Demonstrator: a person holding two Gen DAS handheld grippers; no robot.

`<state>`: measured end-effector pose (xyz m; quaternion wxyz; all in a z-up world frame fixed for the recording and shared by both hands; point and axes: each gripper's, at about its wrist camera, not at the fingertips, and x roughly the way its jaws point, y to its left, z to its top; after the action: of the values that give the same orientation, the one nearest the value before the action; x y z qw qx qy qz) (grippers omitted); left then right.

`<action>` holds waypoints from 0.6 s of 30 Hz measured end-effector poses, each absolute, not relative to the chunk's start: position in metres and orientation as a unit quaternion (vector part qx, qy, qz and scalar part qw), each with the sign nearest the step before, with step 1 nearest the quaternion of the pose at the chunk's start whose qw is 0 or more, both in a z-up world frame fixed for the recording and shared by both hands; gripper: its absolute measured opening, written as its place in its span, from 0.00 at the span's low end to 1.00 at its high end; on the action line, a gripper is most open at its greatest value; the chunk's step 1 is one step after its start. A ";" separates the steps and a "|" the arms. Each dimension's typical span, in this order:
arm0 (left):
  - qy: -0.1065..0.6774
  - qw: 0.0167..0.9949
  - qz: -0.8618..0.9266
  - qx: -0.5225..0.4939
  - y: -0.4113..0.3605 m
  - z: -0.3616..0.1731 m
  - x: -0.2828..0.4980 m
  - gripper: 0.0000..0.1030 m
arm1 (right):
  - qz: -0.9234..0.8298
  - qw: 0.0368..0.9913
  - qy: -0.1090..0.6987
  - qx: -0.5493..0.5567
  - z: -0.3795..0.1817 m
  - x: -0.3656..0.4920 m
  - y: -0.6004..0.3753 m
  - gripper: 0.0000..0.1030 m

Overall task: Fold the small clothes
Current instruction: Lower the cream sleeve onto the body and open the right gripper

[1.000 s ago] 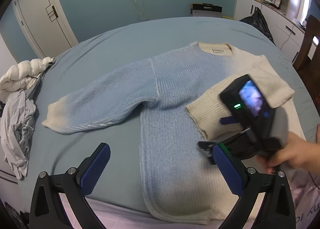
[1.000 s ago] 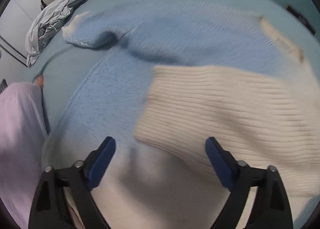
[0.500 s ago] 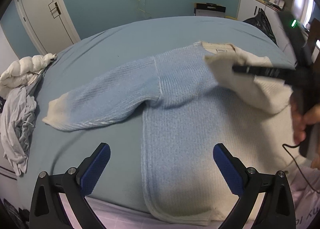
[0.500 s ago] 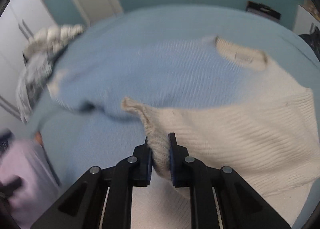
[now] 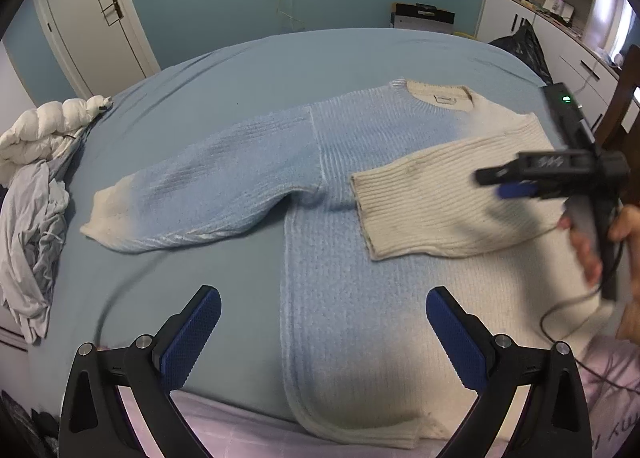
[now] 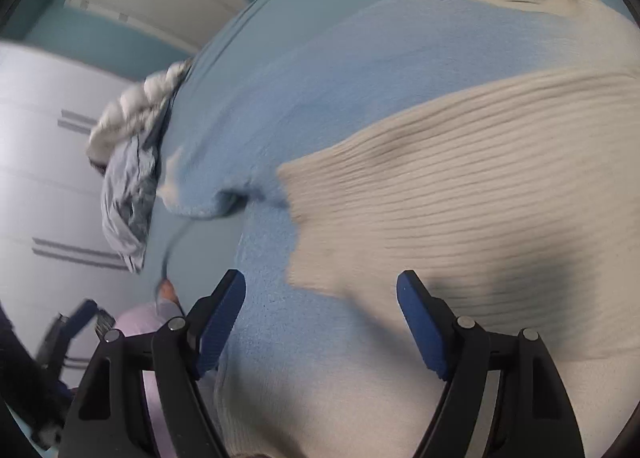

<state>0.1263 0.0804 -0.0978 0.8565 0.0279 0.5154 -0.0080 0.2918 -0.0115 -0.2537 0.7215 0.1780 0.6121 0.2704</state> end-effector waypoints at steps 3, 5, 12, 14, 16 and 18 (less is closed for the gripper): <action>0.512 0.858 -0.006 0.030 0.080 -0.096 0.127 1.00 | 0.196 0.743 0.622 0.149 -0.245 0.306 -0.093 0.77; 0.512 0.859 -0.006 0.028 0.080 -0.097 0.128 1.00 | 0.139 0.762 0.623 0.110 -0.237 0.308 -0.151 0.77; 0.522 0.852 -0.006 0.043 0.072 -0.106 0.129 1.00 | -0.027 0.753 0.650 0.095 -0.247 0.269 -0.328 0.77; 0.522 0.852 -0.005 0.046 0.068 -0.106 0.129 1.00 | -0.033 0.743 0.650 0.155 -0.252 0.255 -0.358 0.77; 0.521 0.852 -0.007 0.048 0.065 -0.106 0.130 1.00 | -0.025 0.738 0.640 0.215 -0.257 0.248 -0.370 0.77; 0.520 0.853 -0.009 0.052 0.062 -0.106 0.130 1.00 | -0.006 0.736 0.628 0.254 -0.259 0.246 -0.385 0.77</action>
<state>0.1297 0.0623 -0.1061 0.8529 0.0516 0.5195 -0.0094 0.2457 -0.3851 -0.2590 0.7360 0.2538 0.6276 -0.0055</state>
